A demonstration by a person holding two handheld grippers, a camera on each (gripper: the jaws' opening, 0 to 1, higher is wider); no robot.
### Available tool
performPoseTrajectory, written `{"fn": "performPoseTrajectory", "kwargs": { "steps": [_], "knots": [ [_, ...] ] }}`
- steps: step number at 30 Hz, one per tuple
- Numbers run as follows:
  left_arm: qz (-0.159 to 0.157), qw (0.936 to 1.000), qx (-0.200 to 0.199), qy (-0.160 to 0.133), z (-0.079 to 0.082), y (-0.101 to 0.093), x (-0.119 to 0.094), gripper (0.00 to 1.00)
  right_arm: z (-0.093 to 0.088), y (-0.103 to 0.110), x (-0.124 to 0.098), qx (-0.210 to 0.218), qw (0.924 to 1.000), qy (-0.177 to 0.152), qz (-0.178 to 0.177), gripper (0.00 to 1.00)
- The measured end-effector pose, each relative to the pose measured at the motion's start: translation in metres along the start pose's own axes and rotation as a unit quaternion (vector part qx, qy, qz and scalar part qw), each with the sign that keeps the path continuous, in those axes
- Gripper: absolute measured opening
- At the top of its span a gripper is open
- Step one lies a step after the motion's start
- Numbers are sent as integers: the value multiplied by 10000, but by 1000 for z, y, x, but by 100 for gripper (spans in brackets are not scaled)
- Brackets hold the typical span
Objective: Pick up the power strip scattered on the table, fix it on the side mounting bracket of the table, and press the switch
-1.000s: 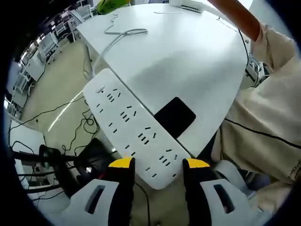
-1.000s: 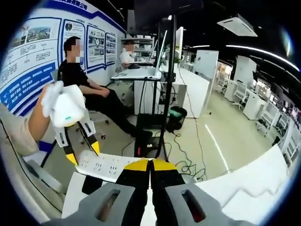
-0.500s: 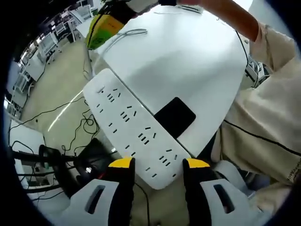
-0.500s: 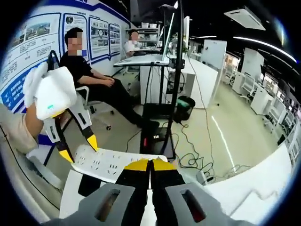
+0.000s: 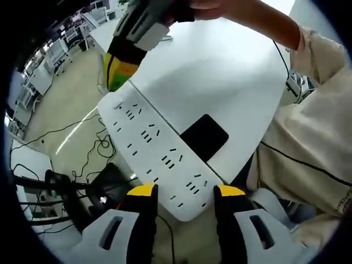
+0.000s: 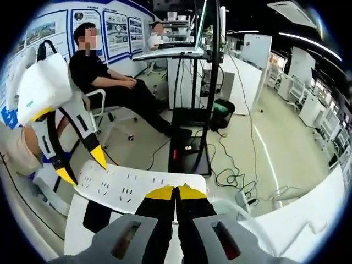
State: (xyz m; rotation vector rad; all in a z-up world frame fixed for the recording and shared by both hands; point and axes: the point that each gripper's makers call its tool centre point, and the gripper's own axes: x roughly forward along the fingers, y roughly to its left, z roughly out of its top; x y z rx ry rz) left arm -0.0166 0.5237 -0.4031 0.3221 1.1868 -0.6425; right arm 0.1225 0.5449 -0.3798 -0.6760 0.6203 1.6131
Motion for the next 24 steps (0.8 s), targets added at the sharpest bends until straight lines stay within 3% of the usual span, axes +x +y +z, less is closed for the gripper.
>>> {"fn": "performPoseTrajectory", "kwargs": {
  "steps": [11,24],
  "knots": [
    [-7,10000,32,-66,0,-1,0,45,-14,8,7,20,9997,250,12,0],
    [-9,10000,83,-43,0,-2,0,45,-16,5,10,-67,9990,426,-74,0]
  ]
}}
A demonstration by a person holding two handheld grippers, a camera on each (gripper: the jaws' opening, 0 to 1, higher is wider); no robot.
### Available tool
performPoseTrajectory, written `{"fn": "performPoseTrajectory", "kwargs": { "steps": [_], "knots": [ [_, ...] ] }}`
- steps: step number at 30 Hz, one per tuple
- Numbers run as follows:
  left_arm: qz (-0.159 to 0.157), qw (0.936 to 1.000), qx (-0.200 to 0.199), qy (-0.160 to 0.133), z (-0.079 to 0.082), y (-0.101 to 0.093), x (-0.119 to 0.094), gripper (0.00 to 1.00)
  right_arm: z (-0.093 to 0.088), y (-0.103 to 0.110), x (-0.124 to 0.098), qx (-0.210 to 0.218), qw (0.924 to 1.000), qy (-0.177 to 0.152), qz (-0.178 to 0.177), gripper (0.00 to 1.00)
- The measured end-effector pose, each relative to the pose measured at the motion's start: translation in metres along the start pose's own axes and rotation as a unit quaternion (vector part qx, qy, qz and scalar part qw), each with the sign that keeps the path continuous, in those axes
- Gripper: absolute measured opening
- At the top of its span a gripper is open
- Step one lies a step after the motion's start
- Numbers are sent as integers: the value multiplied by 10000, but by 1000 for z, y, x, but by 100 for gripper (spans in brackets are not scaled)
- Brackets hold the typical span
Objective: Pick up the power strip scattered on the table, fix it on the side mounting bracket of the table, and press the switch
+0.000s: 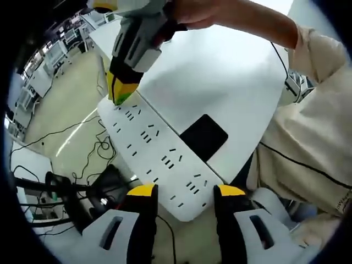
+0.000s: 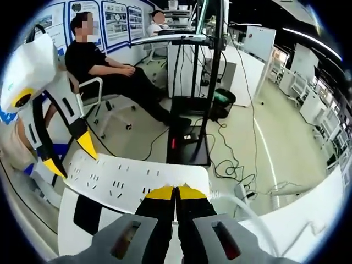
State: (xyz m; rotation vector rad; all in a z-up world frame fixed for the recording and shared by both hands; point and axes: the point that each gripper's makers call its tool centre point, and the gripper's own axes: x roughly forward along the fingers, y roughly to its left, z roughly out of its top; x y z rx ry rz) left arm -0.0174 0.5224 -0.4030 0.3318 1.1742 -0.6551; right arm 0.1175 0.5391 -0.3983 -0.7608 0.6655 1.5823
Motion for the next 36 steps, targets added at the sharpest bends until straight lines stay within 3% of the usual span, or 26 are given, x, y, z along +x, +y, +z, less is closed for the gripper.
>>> {"fn": "performPoseTrajectory", "kwargs": {
  "steps": [9,36],
  "knots": [
    [4,10000,-65,31,0,-3,0,45,-2,-5,1,137,9998,134,30,0],
    [-11,10000,-48,6,0,-5,0,45,-6,-4,8,-667,9942,837,79,0]
  ]
}}
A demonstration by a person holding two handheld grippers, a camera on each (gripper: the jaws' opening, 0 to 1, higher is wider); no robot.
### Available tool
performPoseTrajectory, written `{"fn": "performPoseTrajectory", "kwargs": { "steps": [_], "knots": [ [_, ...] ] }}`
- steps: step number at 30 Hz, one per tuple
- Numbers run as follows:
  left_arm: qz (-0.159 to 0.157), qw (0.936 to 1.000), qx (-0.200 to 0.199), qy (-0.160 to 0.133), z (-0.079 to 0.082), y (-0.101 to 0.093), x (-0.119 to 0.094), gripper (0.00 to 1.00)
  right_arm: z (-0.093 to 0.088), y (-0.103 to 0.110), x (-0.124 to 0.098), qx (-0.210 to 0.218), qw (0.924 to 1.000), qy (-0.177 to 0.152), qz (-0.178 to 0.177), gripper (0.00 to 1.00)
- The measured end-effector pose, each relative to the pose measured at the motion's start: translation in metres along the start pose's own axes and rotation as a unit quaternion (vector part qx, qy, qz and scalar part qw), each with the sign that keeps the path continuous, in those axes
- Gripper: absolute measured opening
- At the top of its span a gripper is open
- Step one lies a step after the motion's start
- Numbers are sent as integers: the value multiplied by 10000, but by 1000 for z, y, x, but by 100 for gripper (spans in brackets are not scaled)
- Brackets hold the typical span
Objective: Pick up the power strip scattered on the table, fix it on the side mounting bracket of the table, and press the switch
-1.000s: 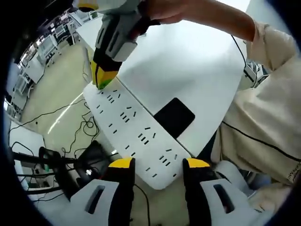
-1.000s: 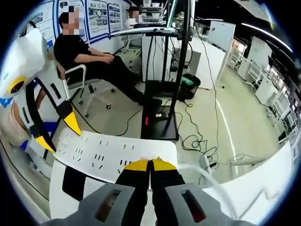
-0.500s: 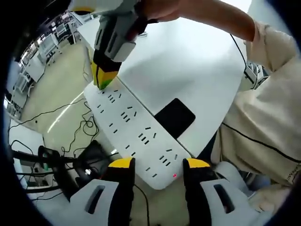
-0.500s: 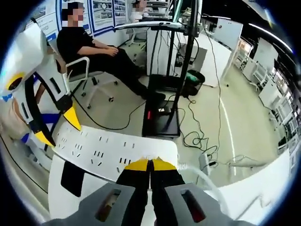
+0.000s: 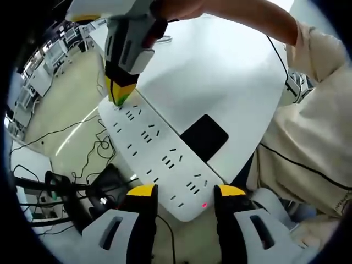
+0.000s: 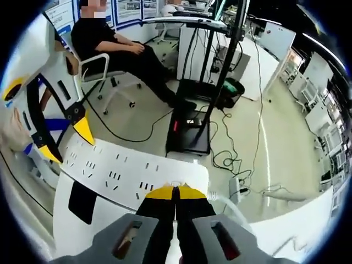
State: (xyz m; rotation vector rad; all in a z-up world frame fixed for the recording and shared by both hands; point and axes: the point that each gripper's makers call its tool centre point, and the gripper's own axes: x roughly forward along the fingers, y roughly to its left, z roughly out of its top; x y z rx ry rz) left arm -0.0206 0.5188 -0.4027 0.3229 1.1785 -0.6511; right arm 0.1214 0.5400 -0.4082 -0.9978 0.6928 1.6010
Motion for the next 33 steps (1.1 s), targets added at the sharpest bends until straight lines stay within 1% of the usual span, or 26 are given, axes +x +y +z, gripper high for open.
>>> {"fn": "performPoseTrajectory", "kwargs": {
  "steps": [6,10,13,15,21,22,27,30,33],
  "knots": [
    [-11,10000,-4,-55,0,0,0,45,-1,0,1,-5,10000,64,38,0],
    [-13,10000,-21,-2,1,0,0,45,0,1,2,-139,9997,184,1,0],
    [-13,10000,0,38,1,0,0,45,1,1,1,-199,9993,327,58,0],
    [-10,10000,4,44,1,1,0,45,1,0,0,-180,9992,354,96,0],
    [-1,10000,-12,-35,1,1,0,45,0,0,-1,-91,9995,280,99,0],
    [10,10000,-18,-22,1,0,1,45,0,0,-2,-9,9996,285,74,0],
    [35,10000,-20,-12,0,-1,0,45,1,1,-3,-29,9995,311,-11,0],
    [38,10000,-29,24,1,-2,1,45,0,0,-2,140,9995,277,19,0],
    [36,9999,-35,100,0,-1,1,45,0,0,-2,192,9995,248,36,0]
  ]
}}
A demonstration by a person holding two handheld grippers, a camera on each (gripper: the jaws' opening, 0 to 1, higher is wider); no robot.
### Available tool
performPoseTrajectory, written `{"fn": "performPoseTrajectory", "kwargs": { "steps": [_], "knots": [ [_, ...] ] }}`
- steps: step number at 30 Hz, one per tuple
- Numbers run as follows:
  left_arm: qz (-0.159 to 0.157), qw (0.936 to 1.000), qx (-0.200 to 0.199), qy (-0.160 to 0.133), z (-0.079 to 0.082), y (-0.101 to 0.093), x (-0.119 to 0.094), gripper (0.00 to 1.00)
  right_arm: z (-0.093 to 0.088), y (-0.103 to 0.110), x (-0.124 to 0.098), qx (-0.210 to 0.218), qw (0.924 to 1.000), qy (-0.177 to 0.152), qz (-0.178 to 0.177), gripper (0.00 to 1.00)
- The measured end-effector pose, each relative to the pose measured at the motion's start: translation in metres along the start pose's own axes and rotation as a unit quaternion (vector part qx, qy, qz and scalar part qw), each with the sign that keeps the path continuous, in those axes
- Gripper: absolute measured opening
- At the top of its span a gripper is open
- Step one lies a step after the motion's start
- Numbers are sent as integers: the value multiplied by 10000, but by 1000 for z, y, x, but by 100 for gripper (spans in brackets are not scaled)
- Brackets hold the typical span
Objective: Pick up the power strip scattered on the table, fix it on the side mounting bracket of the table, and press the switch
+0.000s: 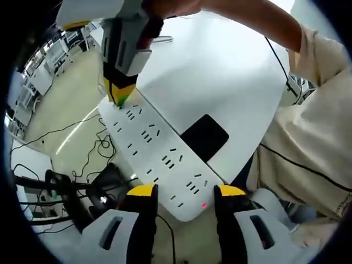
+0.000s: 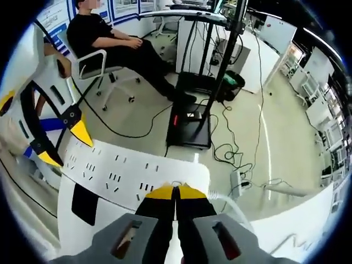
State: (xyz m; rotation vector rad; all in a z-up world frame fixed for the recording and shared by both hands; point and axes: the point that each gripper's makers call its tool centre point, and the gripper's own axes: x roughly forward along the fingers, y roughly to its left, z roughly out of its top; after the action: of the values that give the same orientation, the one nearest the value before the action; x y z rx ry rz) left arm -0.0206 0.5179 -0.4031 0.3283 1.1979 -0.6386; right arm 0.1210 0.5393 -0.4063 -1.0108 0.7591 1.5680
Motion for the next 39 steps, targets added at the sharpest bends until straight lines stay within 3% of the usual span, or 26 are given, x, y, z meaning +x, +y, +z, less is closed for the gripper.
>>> {"fn": "performPoseTrajectory", "kwargs": {
  "steps": [7,12,24,30,39],
  "knots": [
    [5,10000,15,45,-2,1,0,45,0,-5,1,76,10000,6,-28,0],
    [20,10000,2,53,-2,2,0,45,-2,2,-4,132,9997,-181,-28,0],
    [17,10000,-1,56,-2,6,-2,46,15,-8,-24,391,9961,-783,-134,0],
    [24,10000,4,25,-5,-4,-2,46,16,-9,-31,325,9935,-1046,-304,0],
    [37,10000,-27,-75,-5,-10,-2,46,23,-18,-56,500,9820,-1760,-477,0]
  ]
}}
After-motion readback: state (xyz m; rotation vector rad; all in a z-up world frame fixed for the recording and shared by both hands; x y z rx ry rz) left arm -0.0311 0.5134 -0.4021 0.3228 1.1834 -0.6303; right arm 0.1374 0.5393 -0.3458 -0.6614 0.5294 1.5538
